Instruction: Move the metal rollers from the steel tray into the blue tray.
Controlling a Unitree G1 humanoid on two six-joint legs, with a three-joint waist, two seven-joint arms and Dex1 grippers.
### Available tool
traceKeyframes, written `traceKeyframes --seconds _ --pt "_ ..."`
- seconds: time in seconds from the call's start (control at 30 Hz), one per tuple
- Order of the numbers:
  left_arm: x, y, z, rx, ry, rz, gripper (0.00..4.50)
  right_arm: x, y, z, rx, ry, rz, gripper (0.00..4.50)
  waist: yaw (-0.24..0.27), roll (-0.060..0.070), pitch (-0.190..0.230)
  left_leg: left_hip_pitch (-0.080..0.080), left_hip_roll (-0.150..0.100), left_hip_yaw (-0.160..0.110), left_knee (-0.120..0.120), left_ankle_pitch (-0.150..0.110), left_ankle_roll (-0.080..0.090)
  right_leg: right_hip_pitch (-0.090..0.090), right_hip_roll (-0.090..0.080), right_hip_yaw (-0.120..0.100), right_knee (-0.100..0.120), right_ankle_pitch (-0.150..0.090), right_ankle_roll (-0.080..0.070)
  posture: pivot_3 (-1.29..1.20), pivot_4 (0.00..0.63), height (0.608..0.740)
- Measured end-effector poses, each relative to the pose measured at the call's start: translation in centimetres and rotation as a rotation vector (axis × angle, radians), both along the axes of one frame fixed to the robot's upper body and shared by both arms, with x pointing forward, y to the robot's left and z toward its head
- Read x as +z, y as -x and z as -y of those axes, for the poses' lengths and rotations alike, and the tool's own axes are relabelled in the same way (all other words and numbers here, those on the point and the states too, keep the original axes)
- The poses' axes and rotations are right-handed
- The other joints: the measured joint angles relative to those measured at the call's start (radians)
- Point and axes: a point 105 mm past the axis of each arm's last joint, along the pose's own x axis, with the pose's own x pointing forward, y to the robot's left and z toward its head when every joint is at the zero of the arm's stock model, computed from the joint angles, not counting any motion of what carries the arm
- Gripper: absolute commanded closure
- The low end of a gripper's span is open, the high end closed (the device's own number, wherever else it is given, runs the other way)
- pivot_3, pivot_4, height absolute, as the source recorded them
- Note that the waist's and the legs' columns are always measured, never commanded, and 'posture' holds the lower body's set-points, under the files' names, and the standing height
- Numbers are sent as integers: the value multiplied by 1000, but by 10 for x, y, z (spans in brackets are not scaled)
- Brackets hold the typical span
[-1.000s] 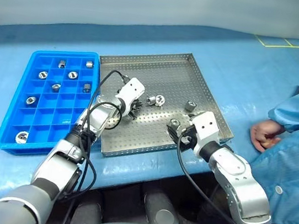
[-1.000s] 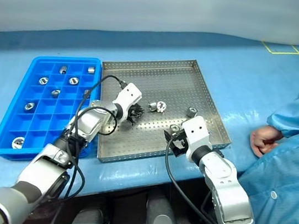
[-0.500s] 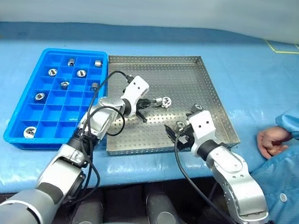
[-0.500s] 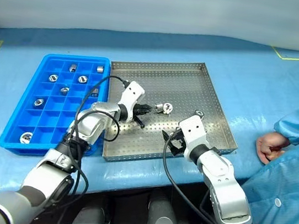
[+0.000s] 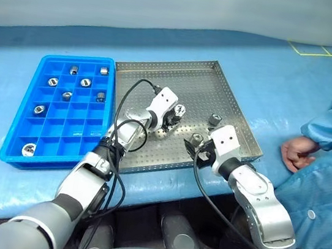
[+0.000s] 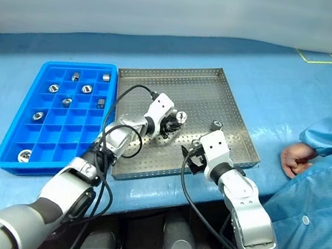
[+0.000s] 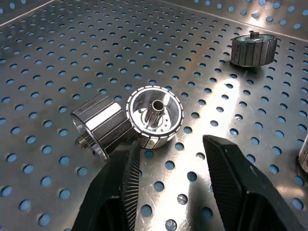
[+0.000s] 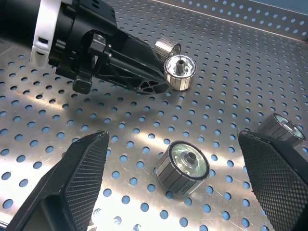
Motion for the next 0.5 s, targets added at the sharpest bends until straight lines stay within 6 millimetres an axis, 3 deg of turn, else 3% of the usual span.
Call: traceKeyframes --seconds 0.17,0.27,0.43,0.5 --pt "-5 -1 -2 18 -14 1 2266 0 0 0 -3 -1 4 0 -9 0 0 0 0 0 -1 0 0 0 0 0 0 0 0 -242 150 740" --pt "-6 -3 -3 39 -1 1 2819 1 0 0 -3 0 6 0 -12 0 0 0 0 0 0 0 0 0 0 0 0 0 0 -240 150 740" --pt "-2 -5 -3 46 23 17 4423 1 -1 0 -4 3 8 0 -19 0 0 0 0 0 -1 0 0 0 0 0 0 0 0 -240 150 740" --pt "-1 -4 -2 39 35 17 4469 1 -1 1 -6 7 11 0 -22 0 0 0 0 0 -1 0 0 0 0 0 0 0 0 -243 150 740"
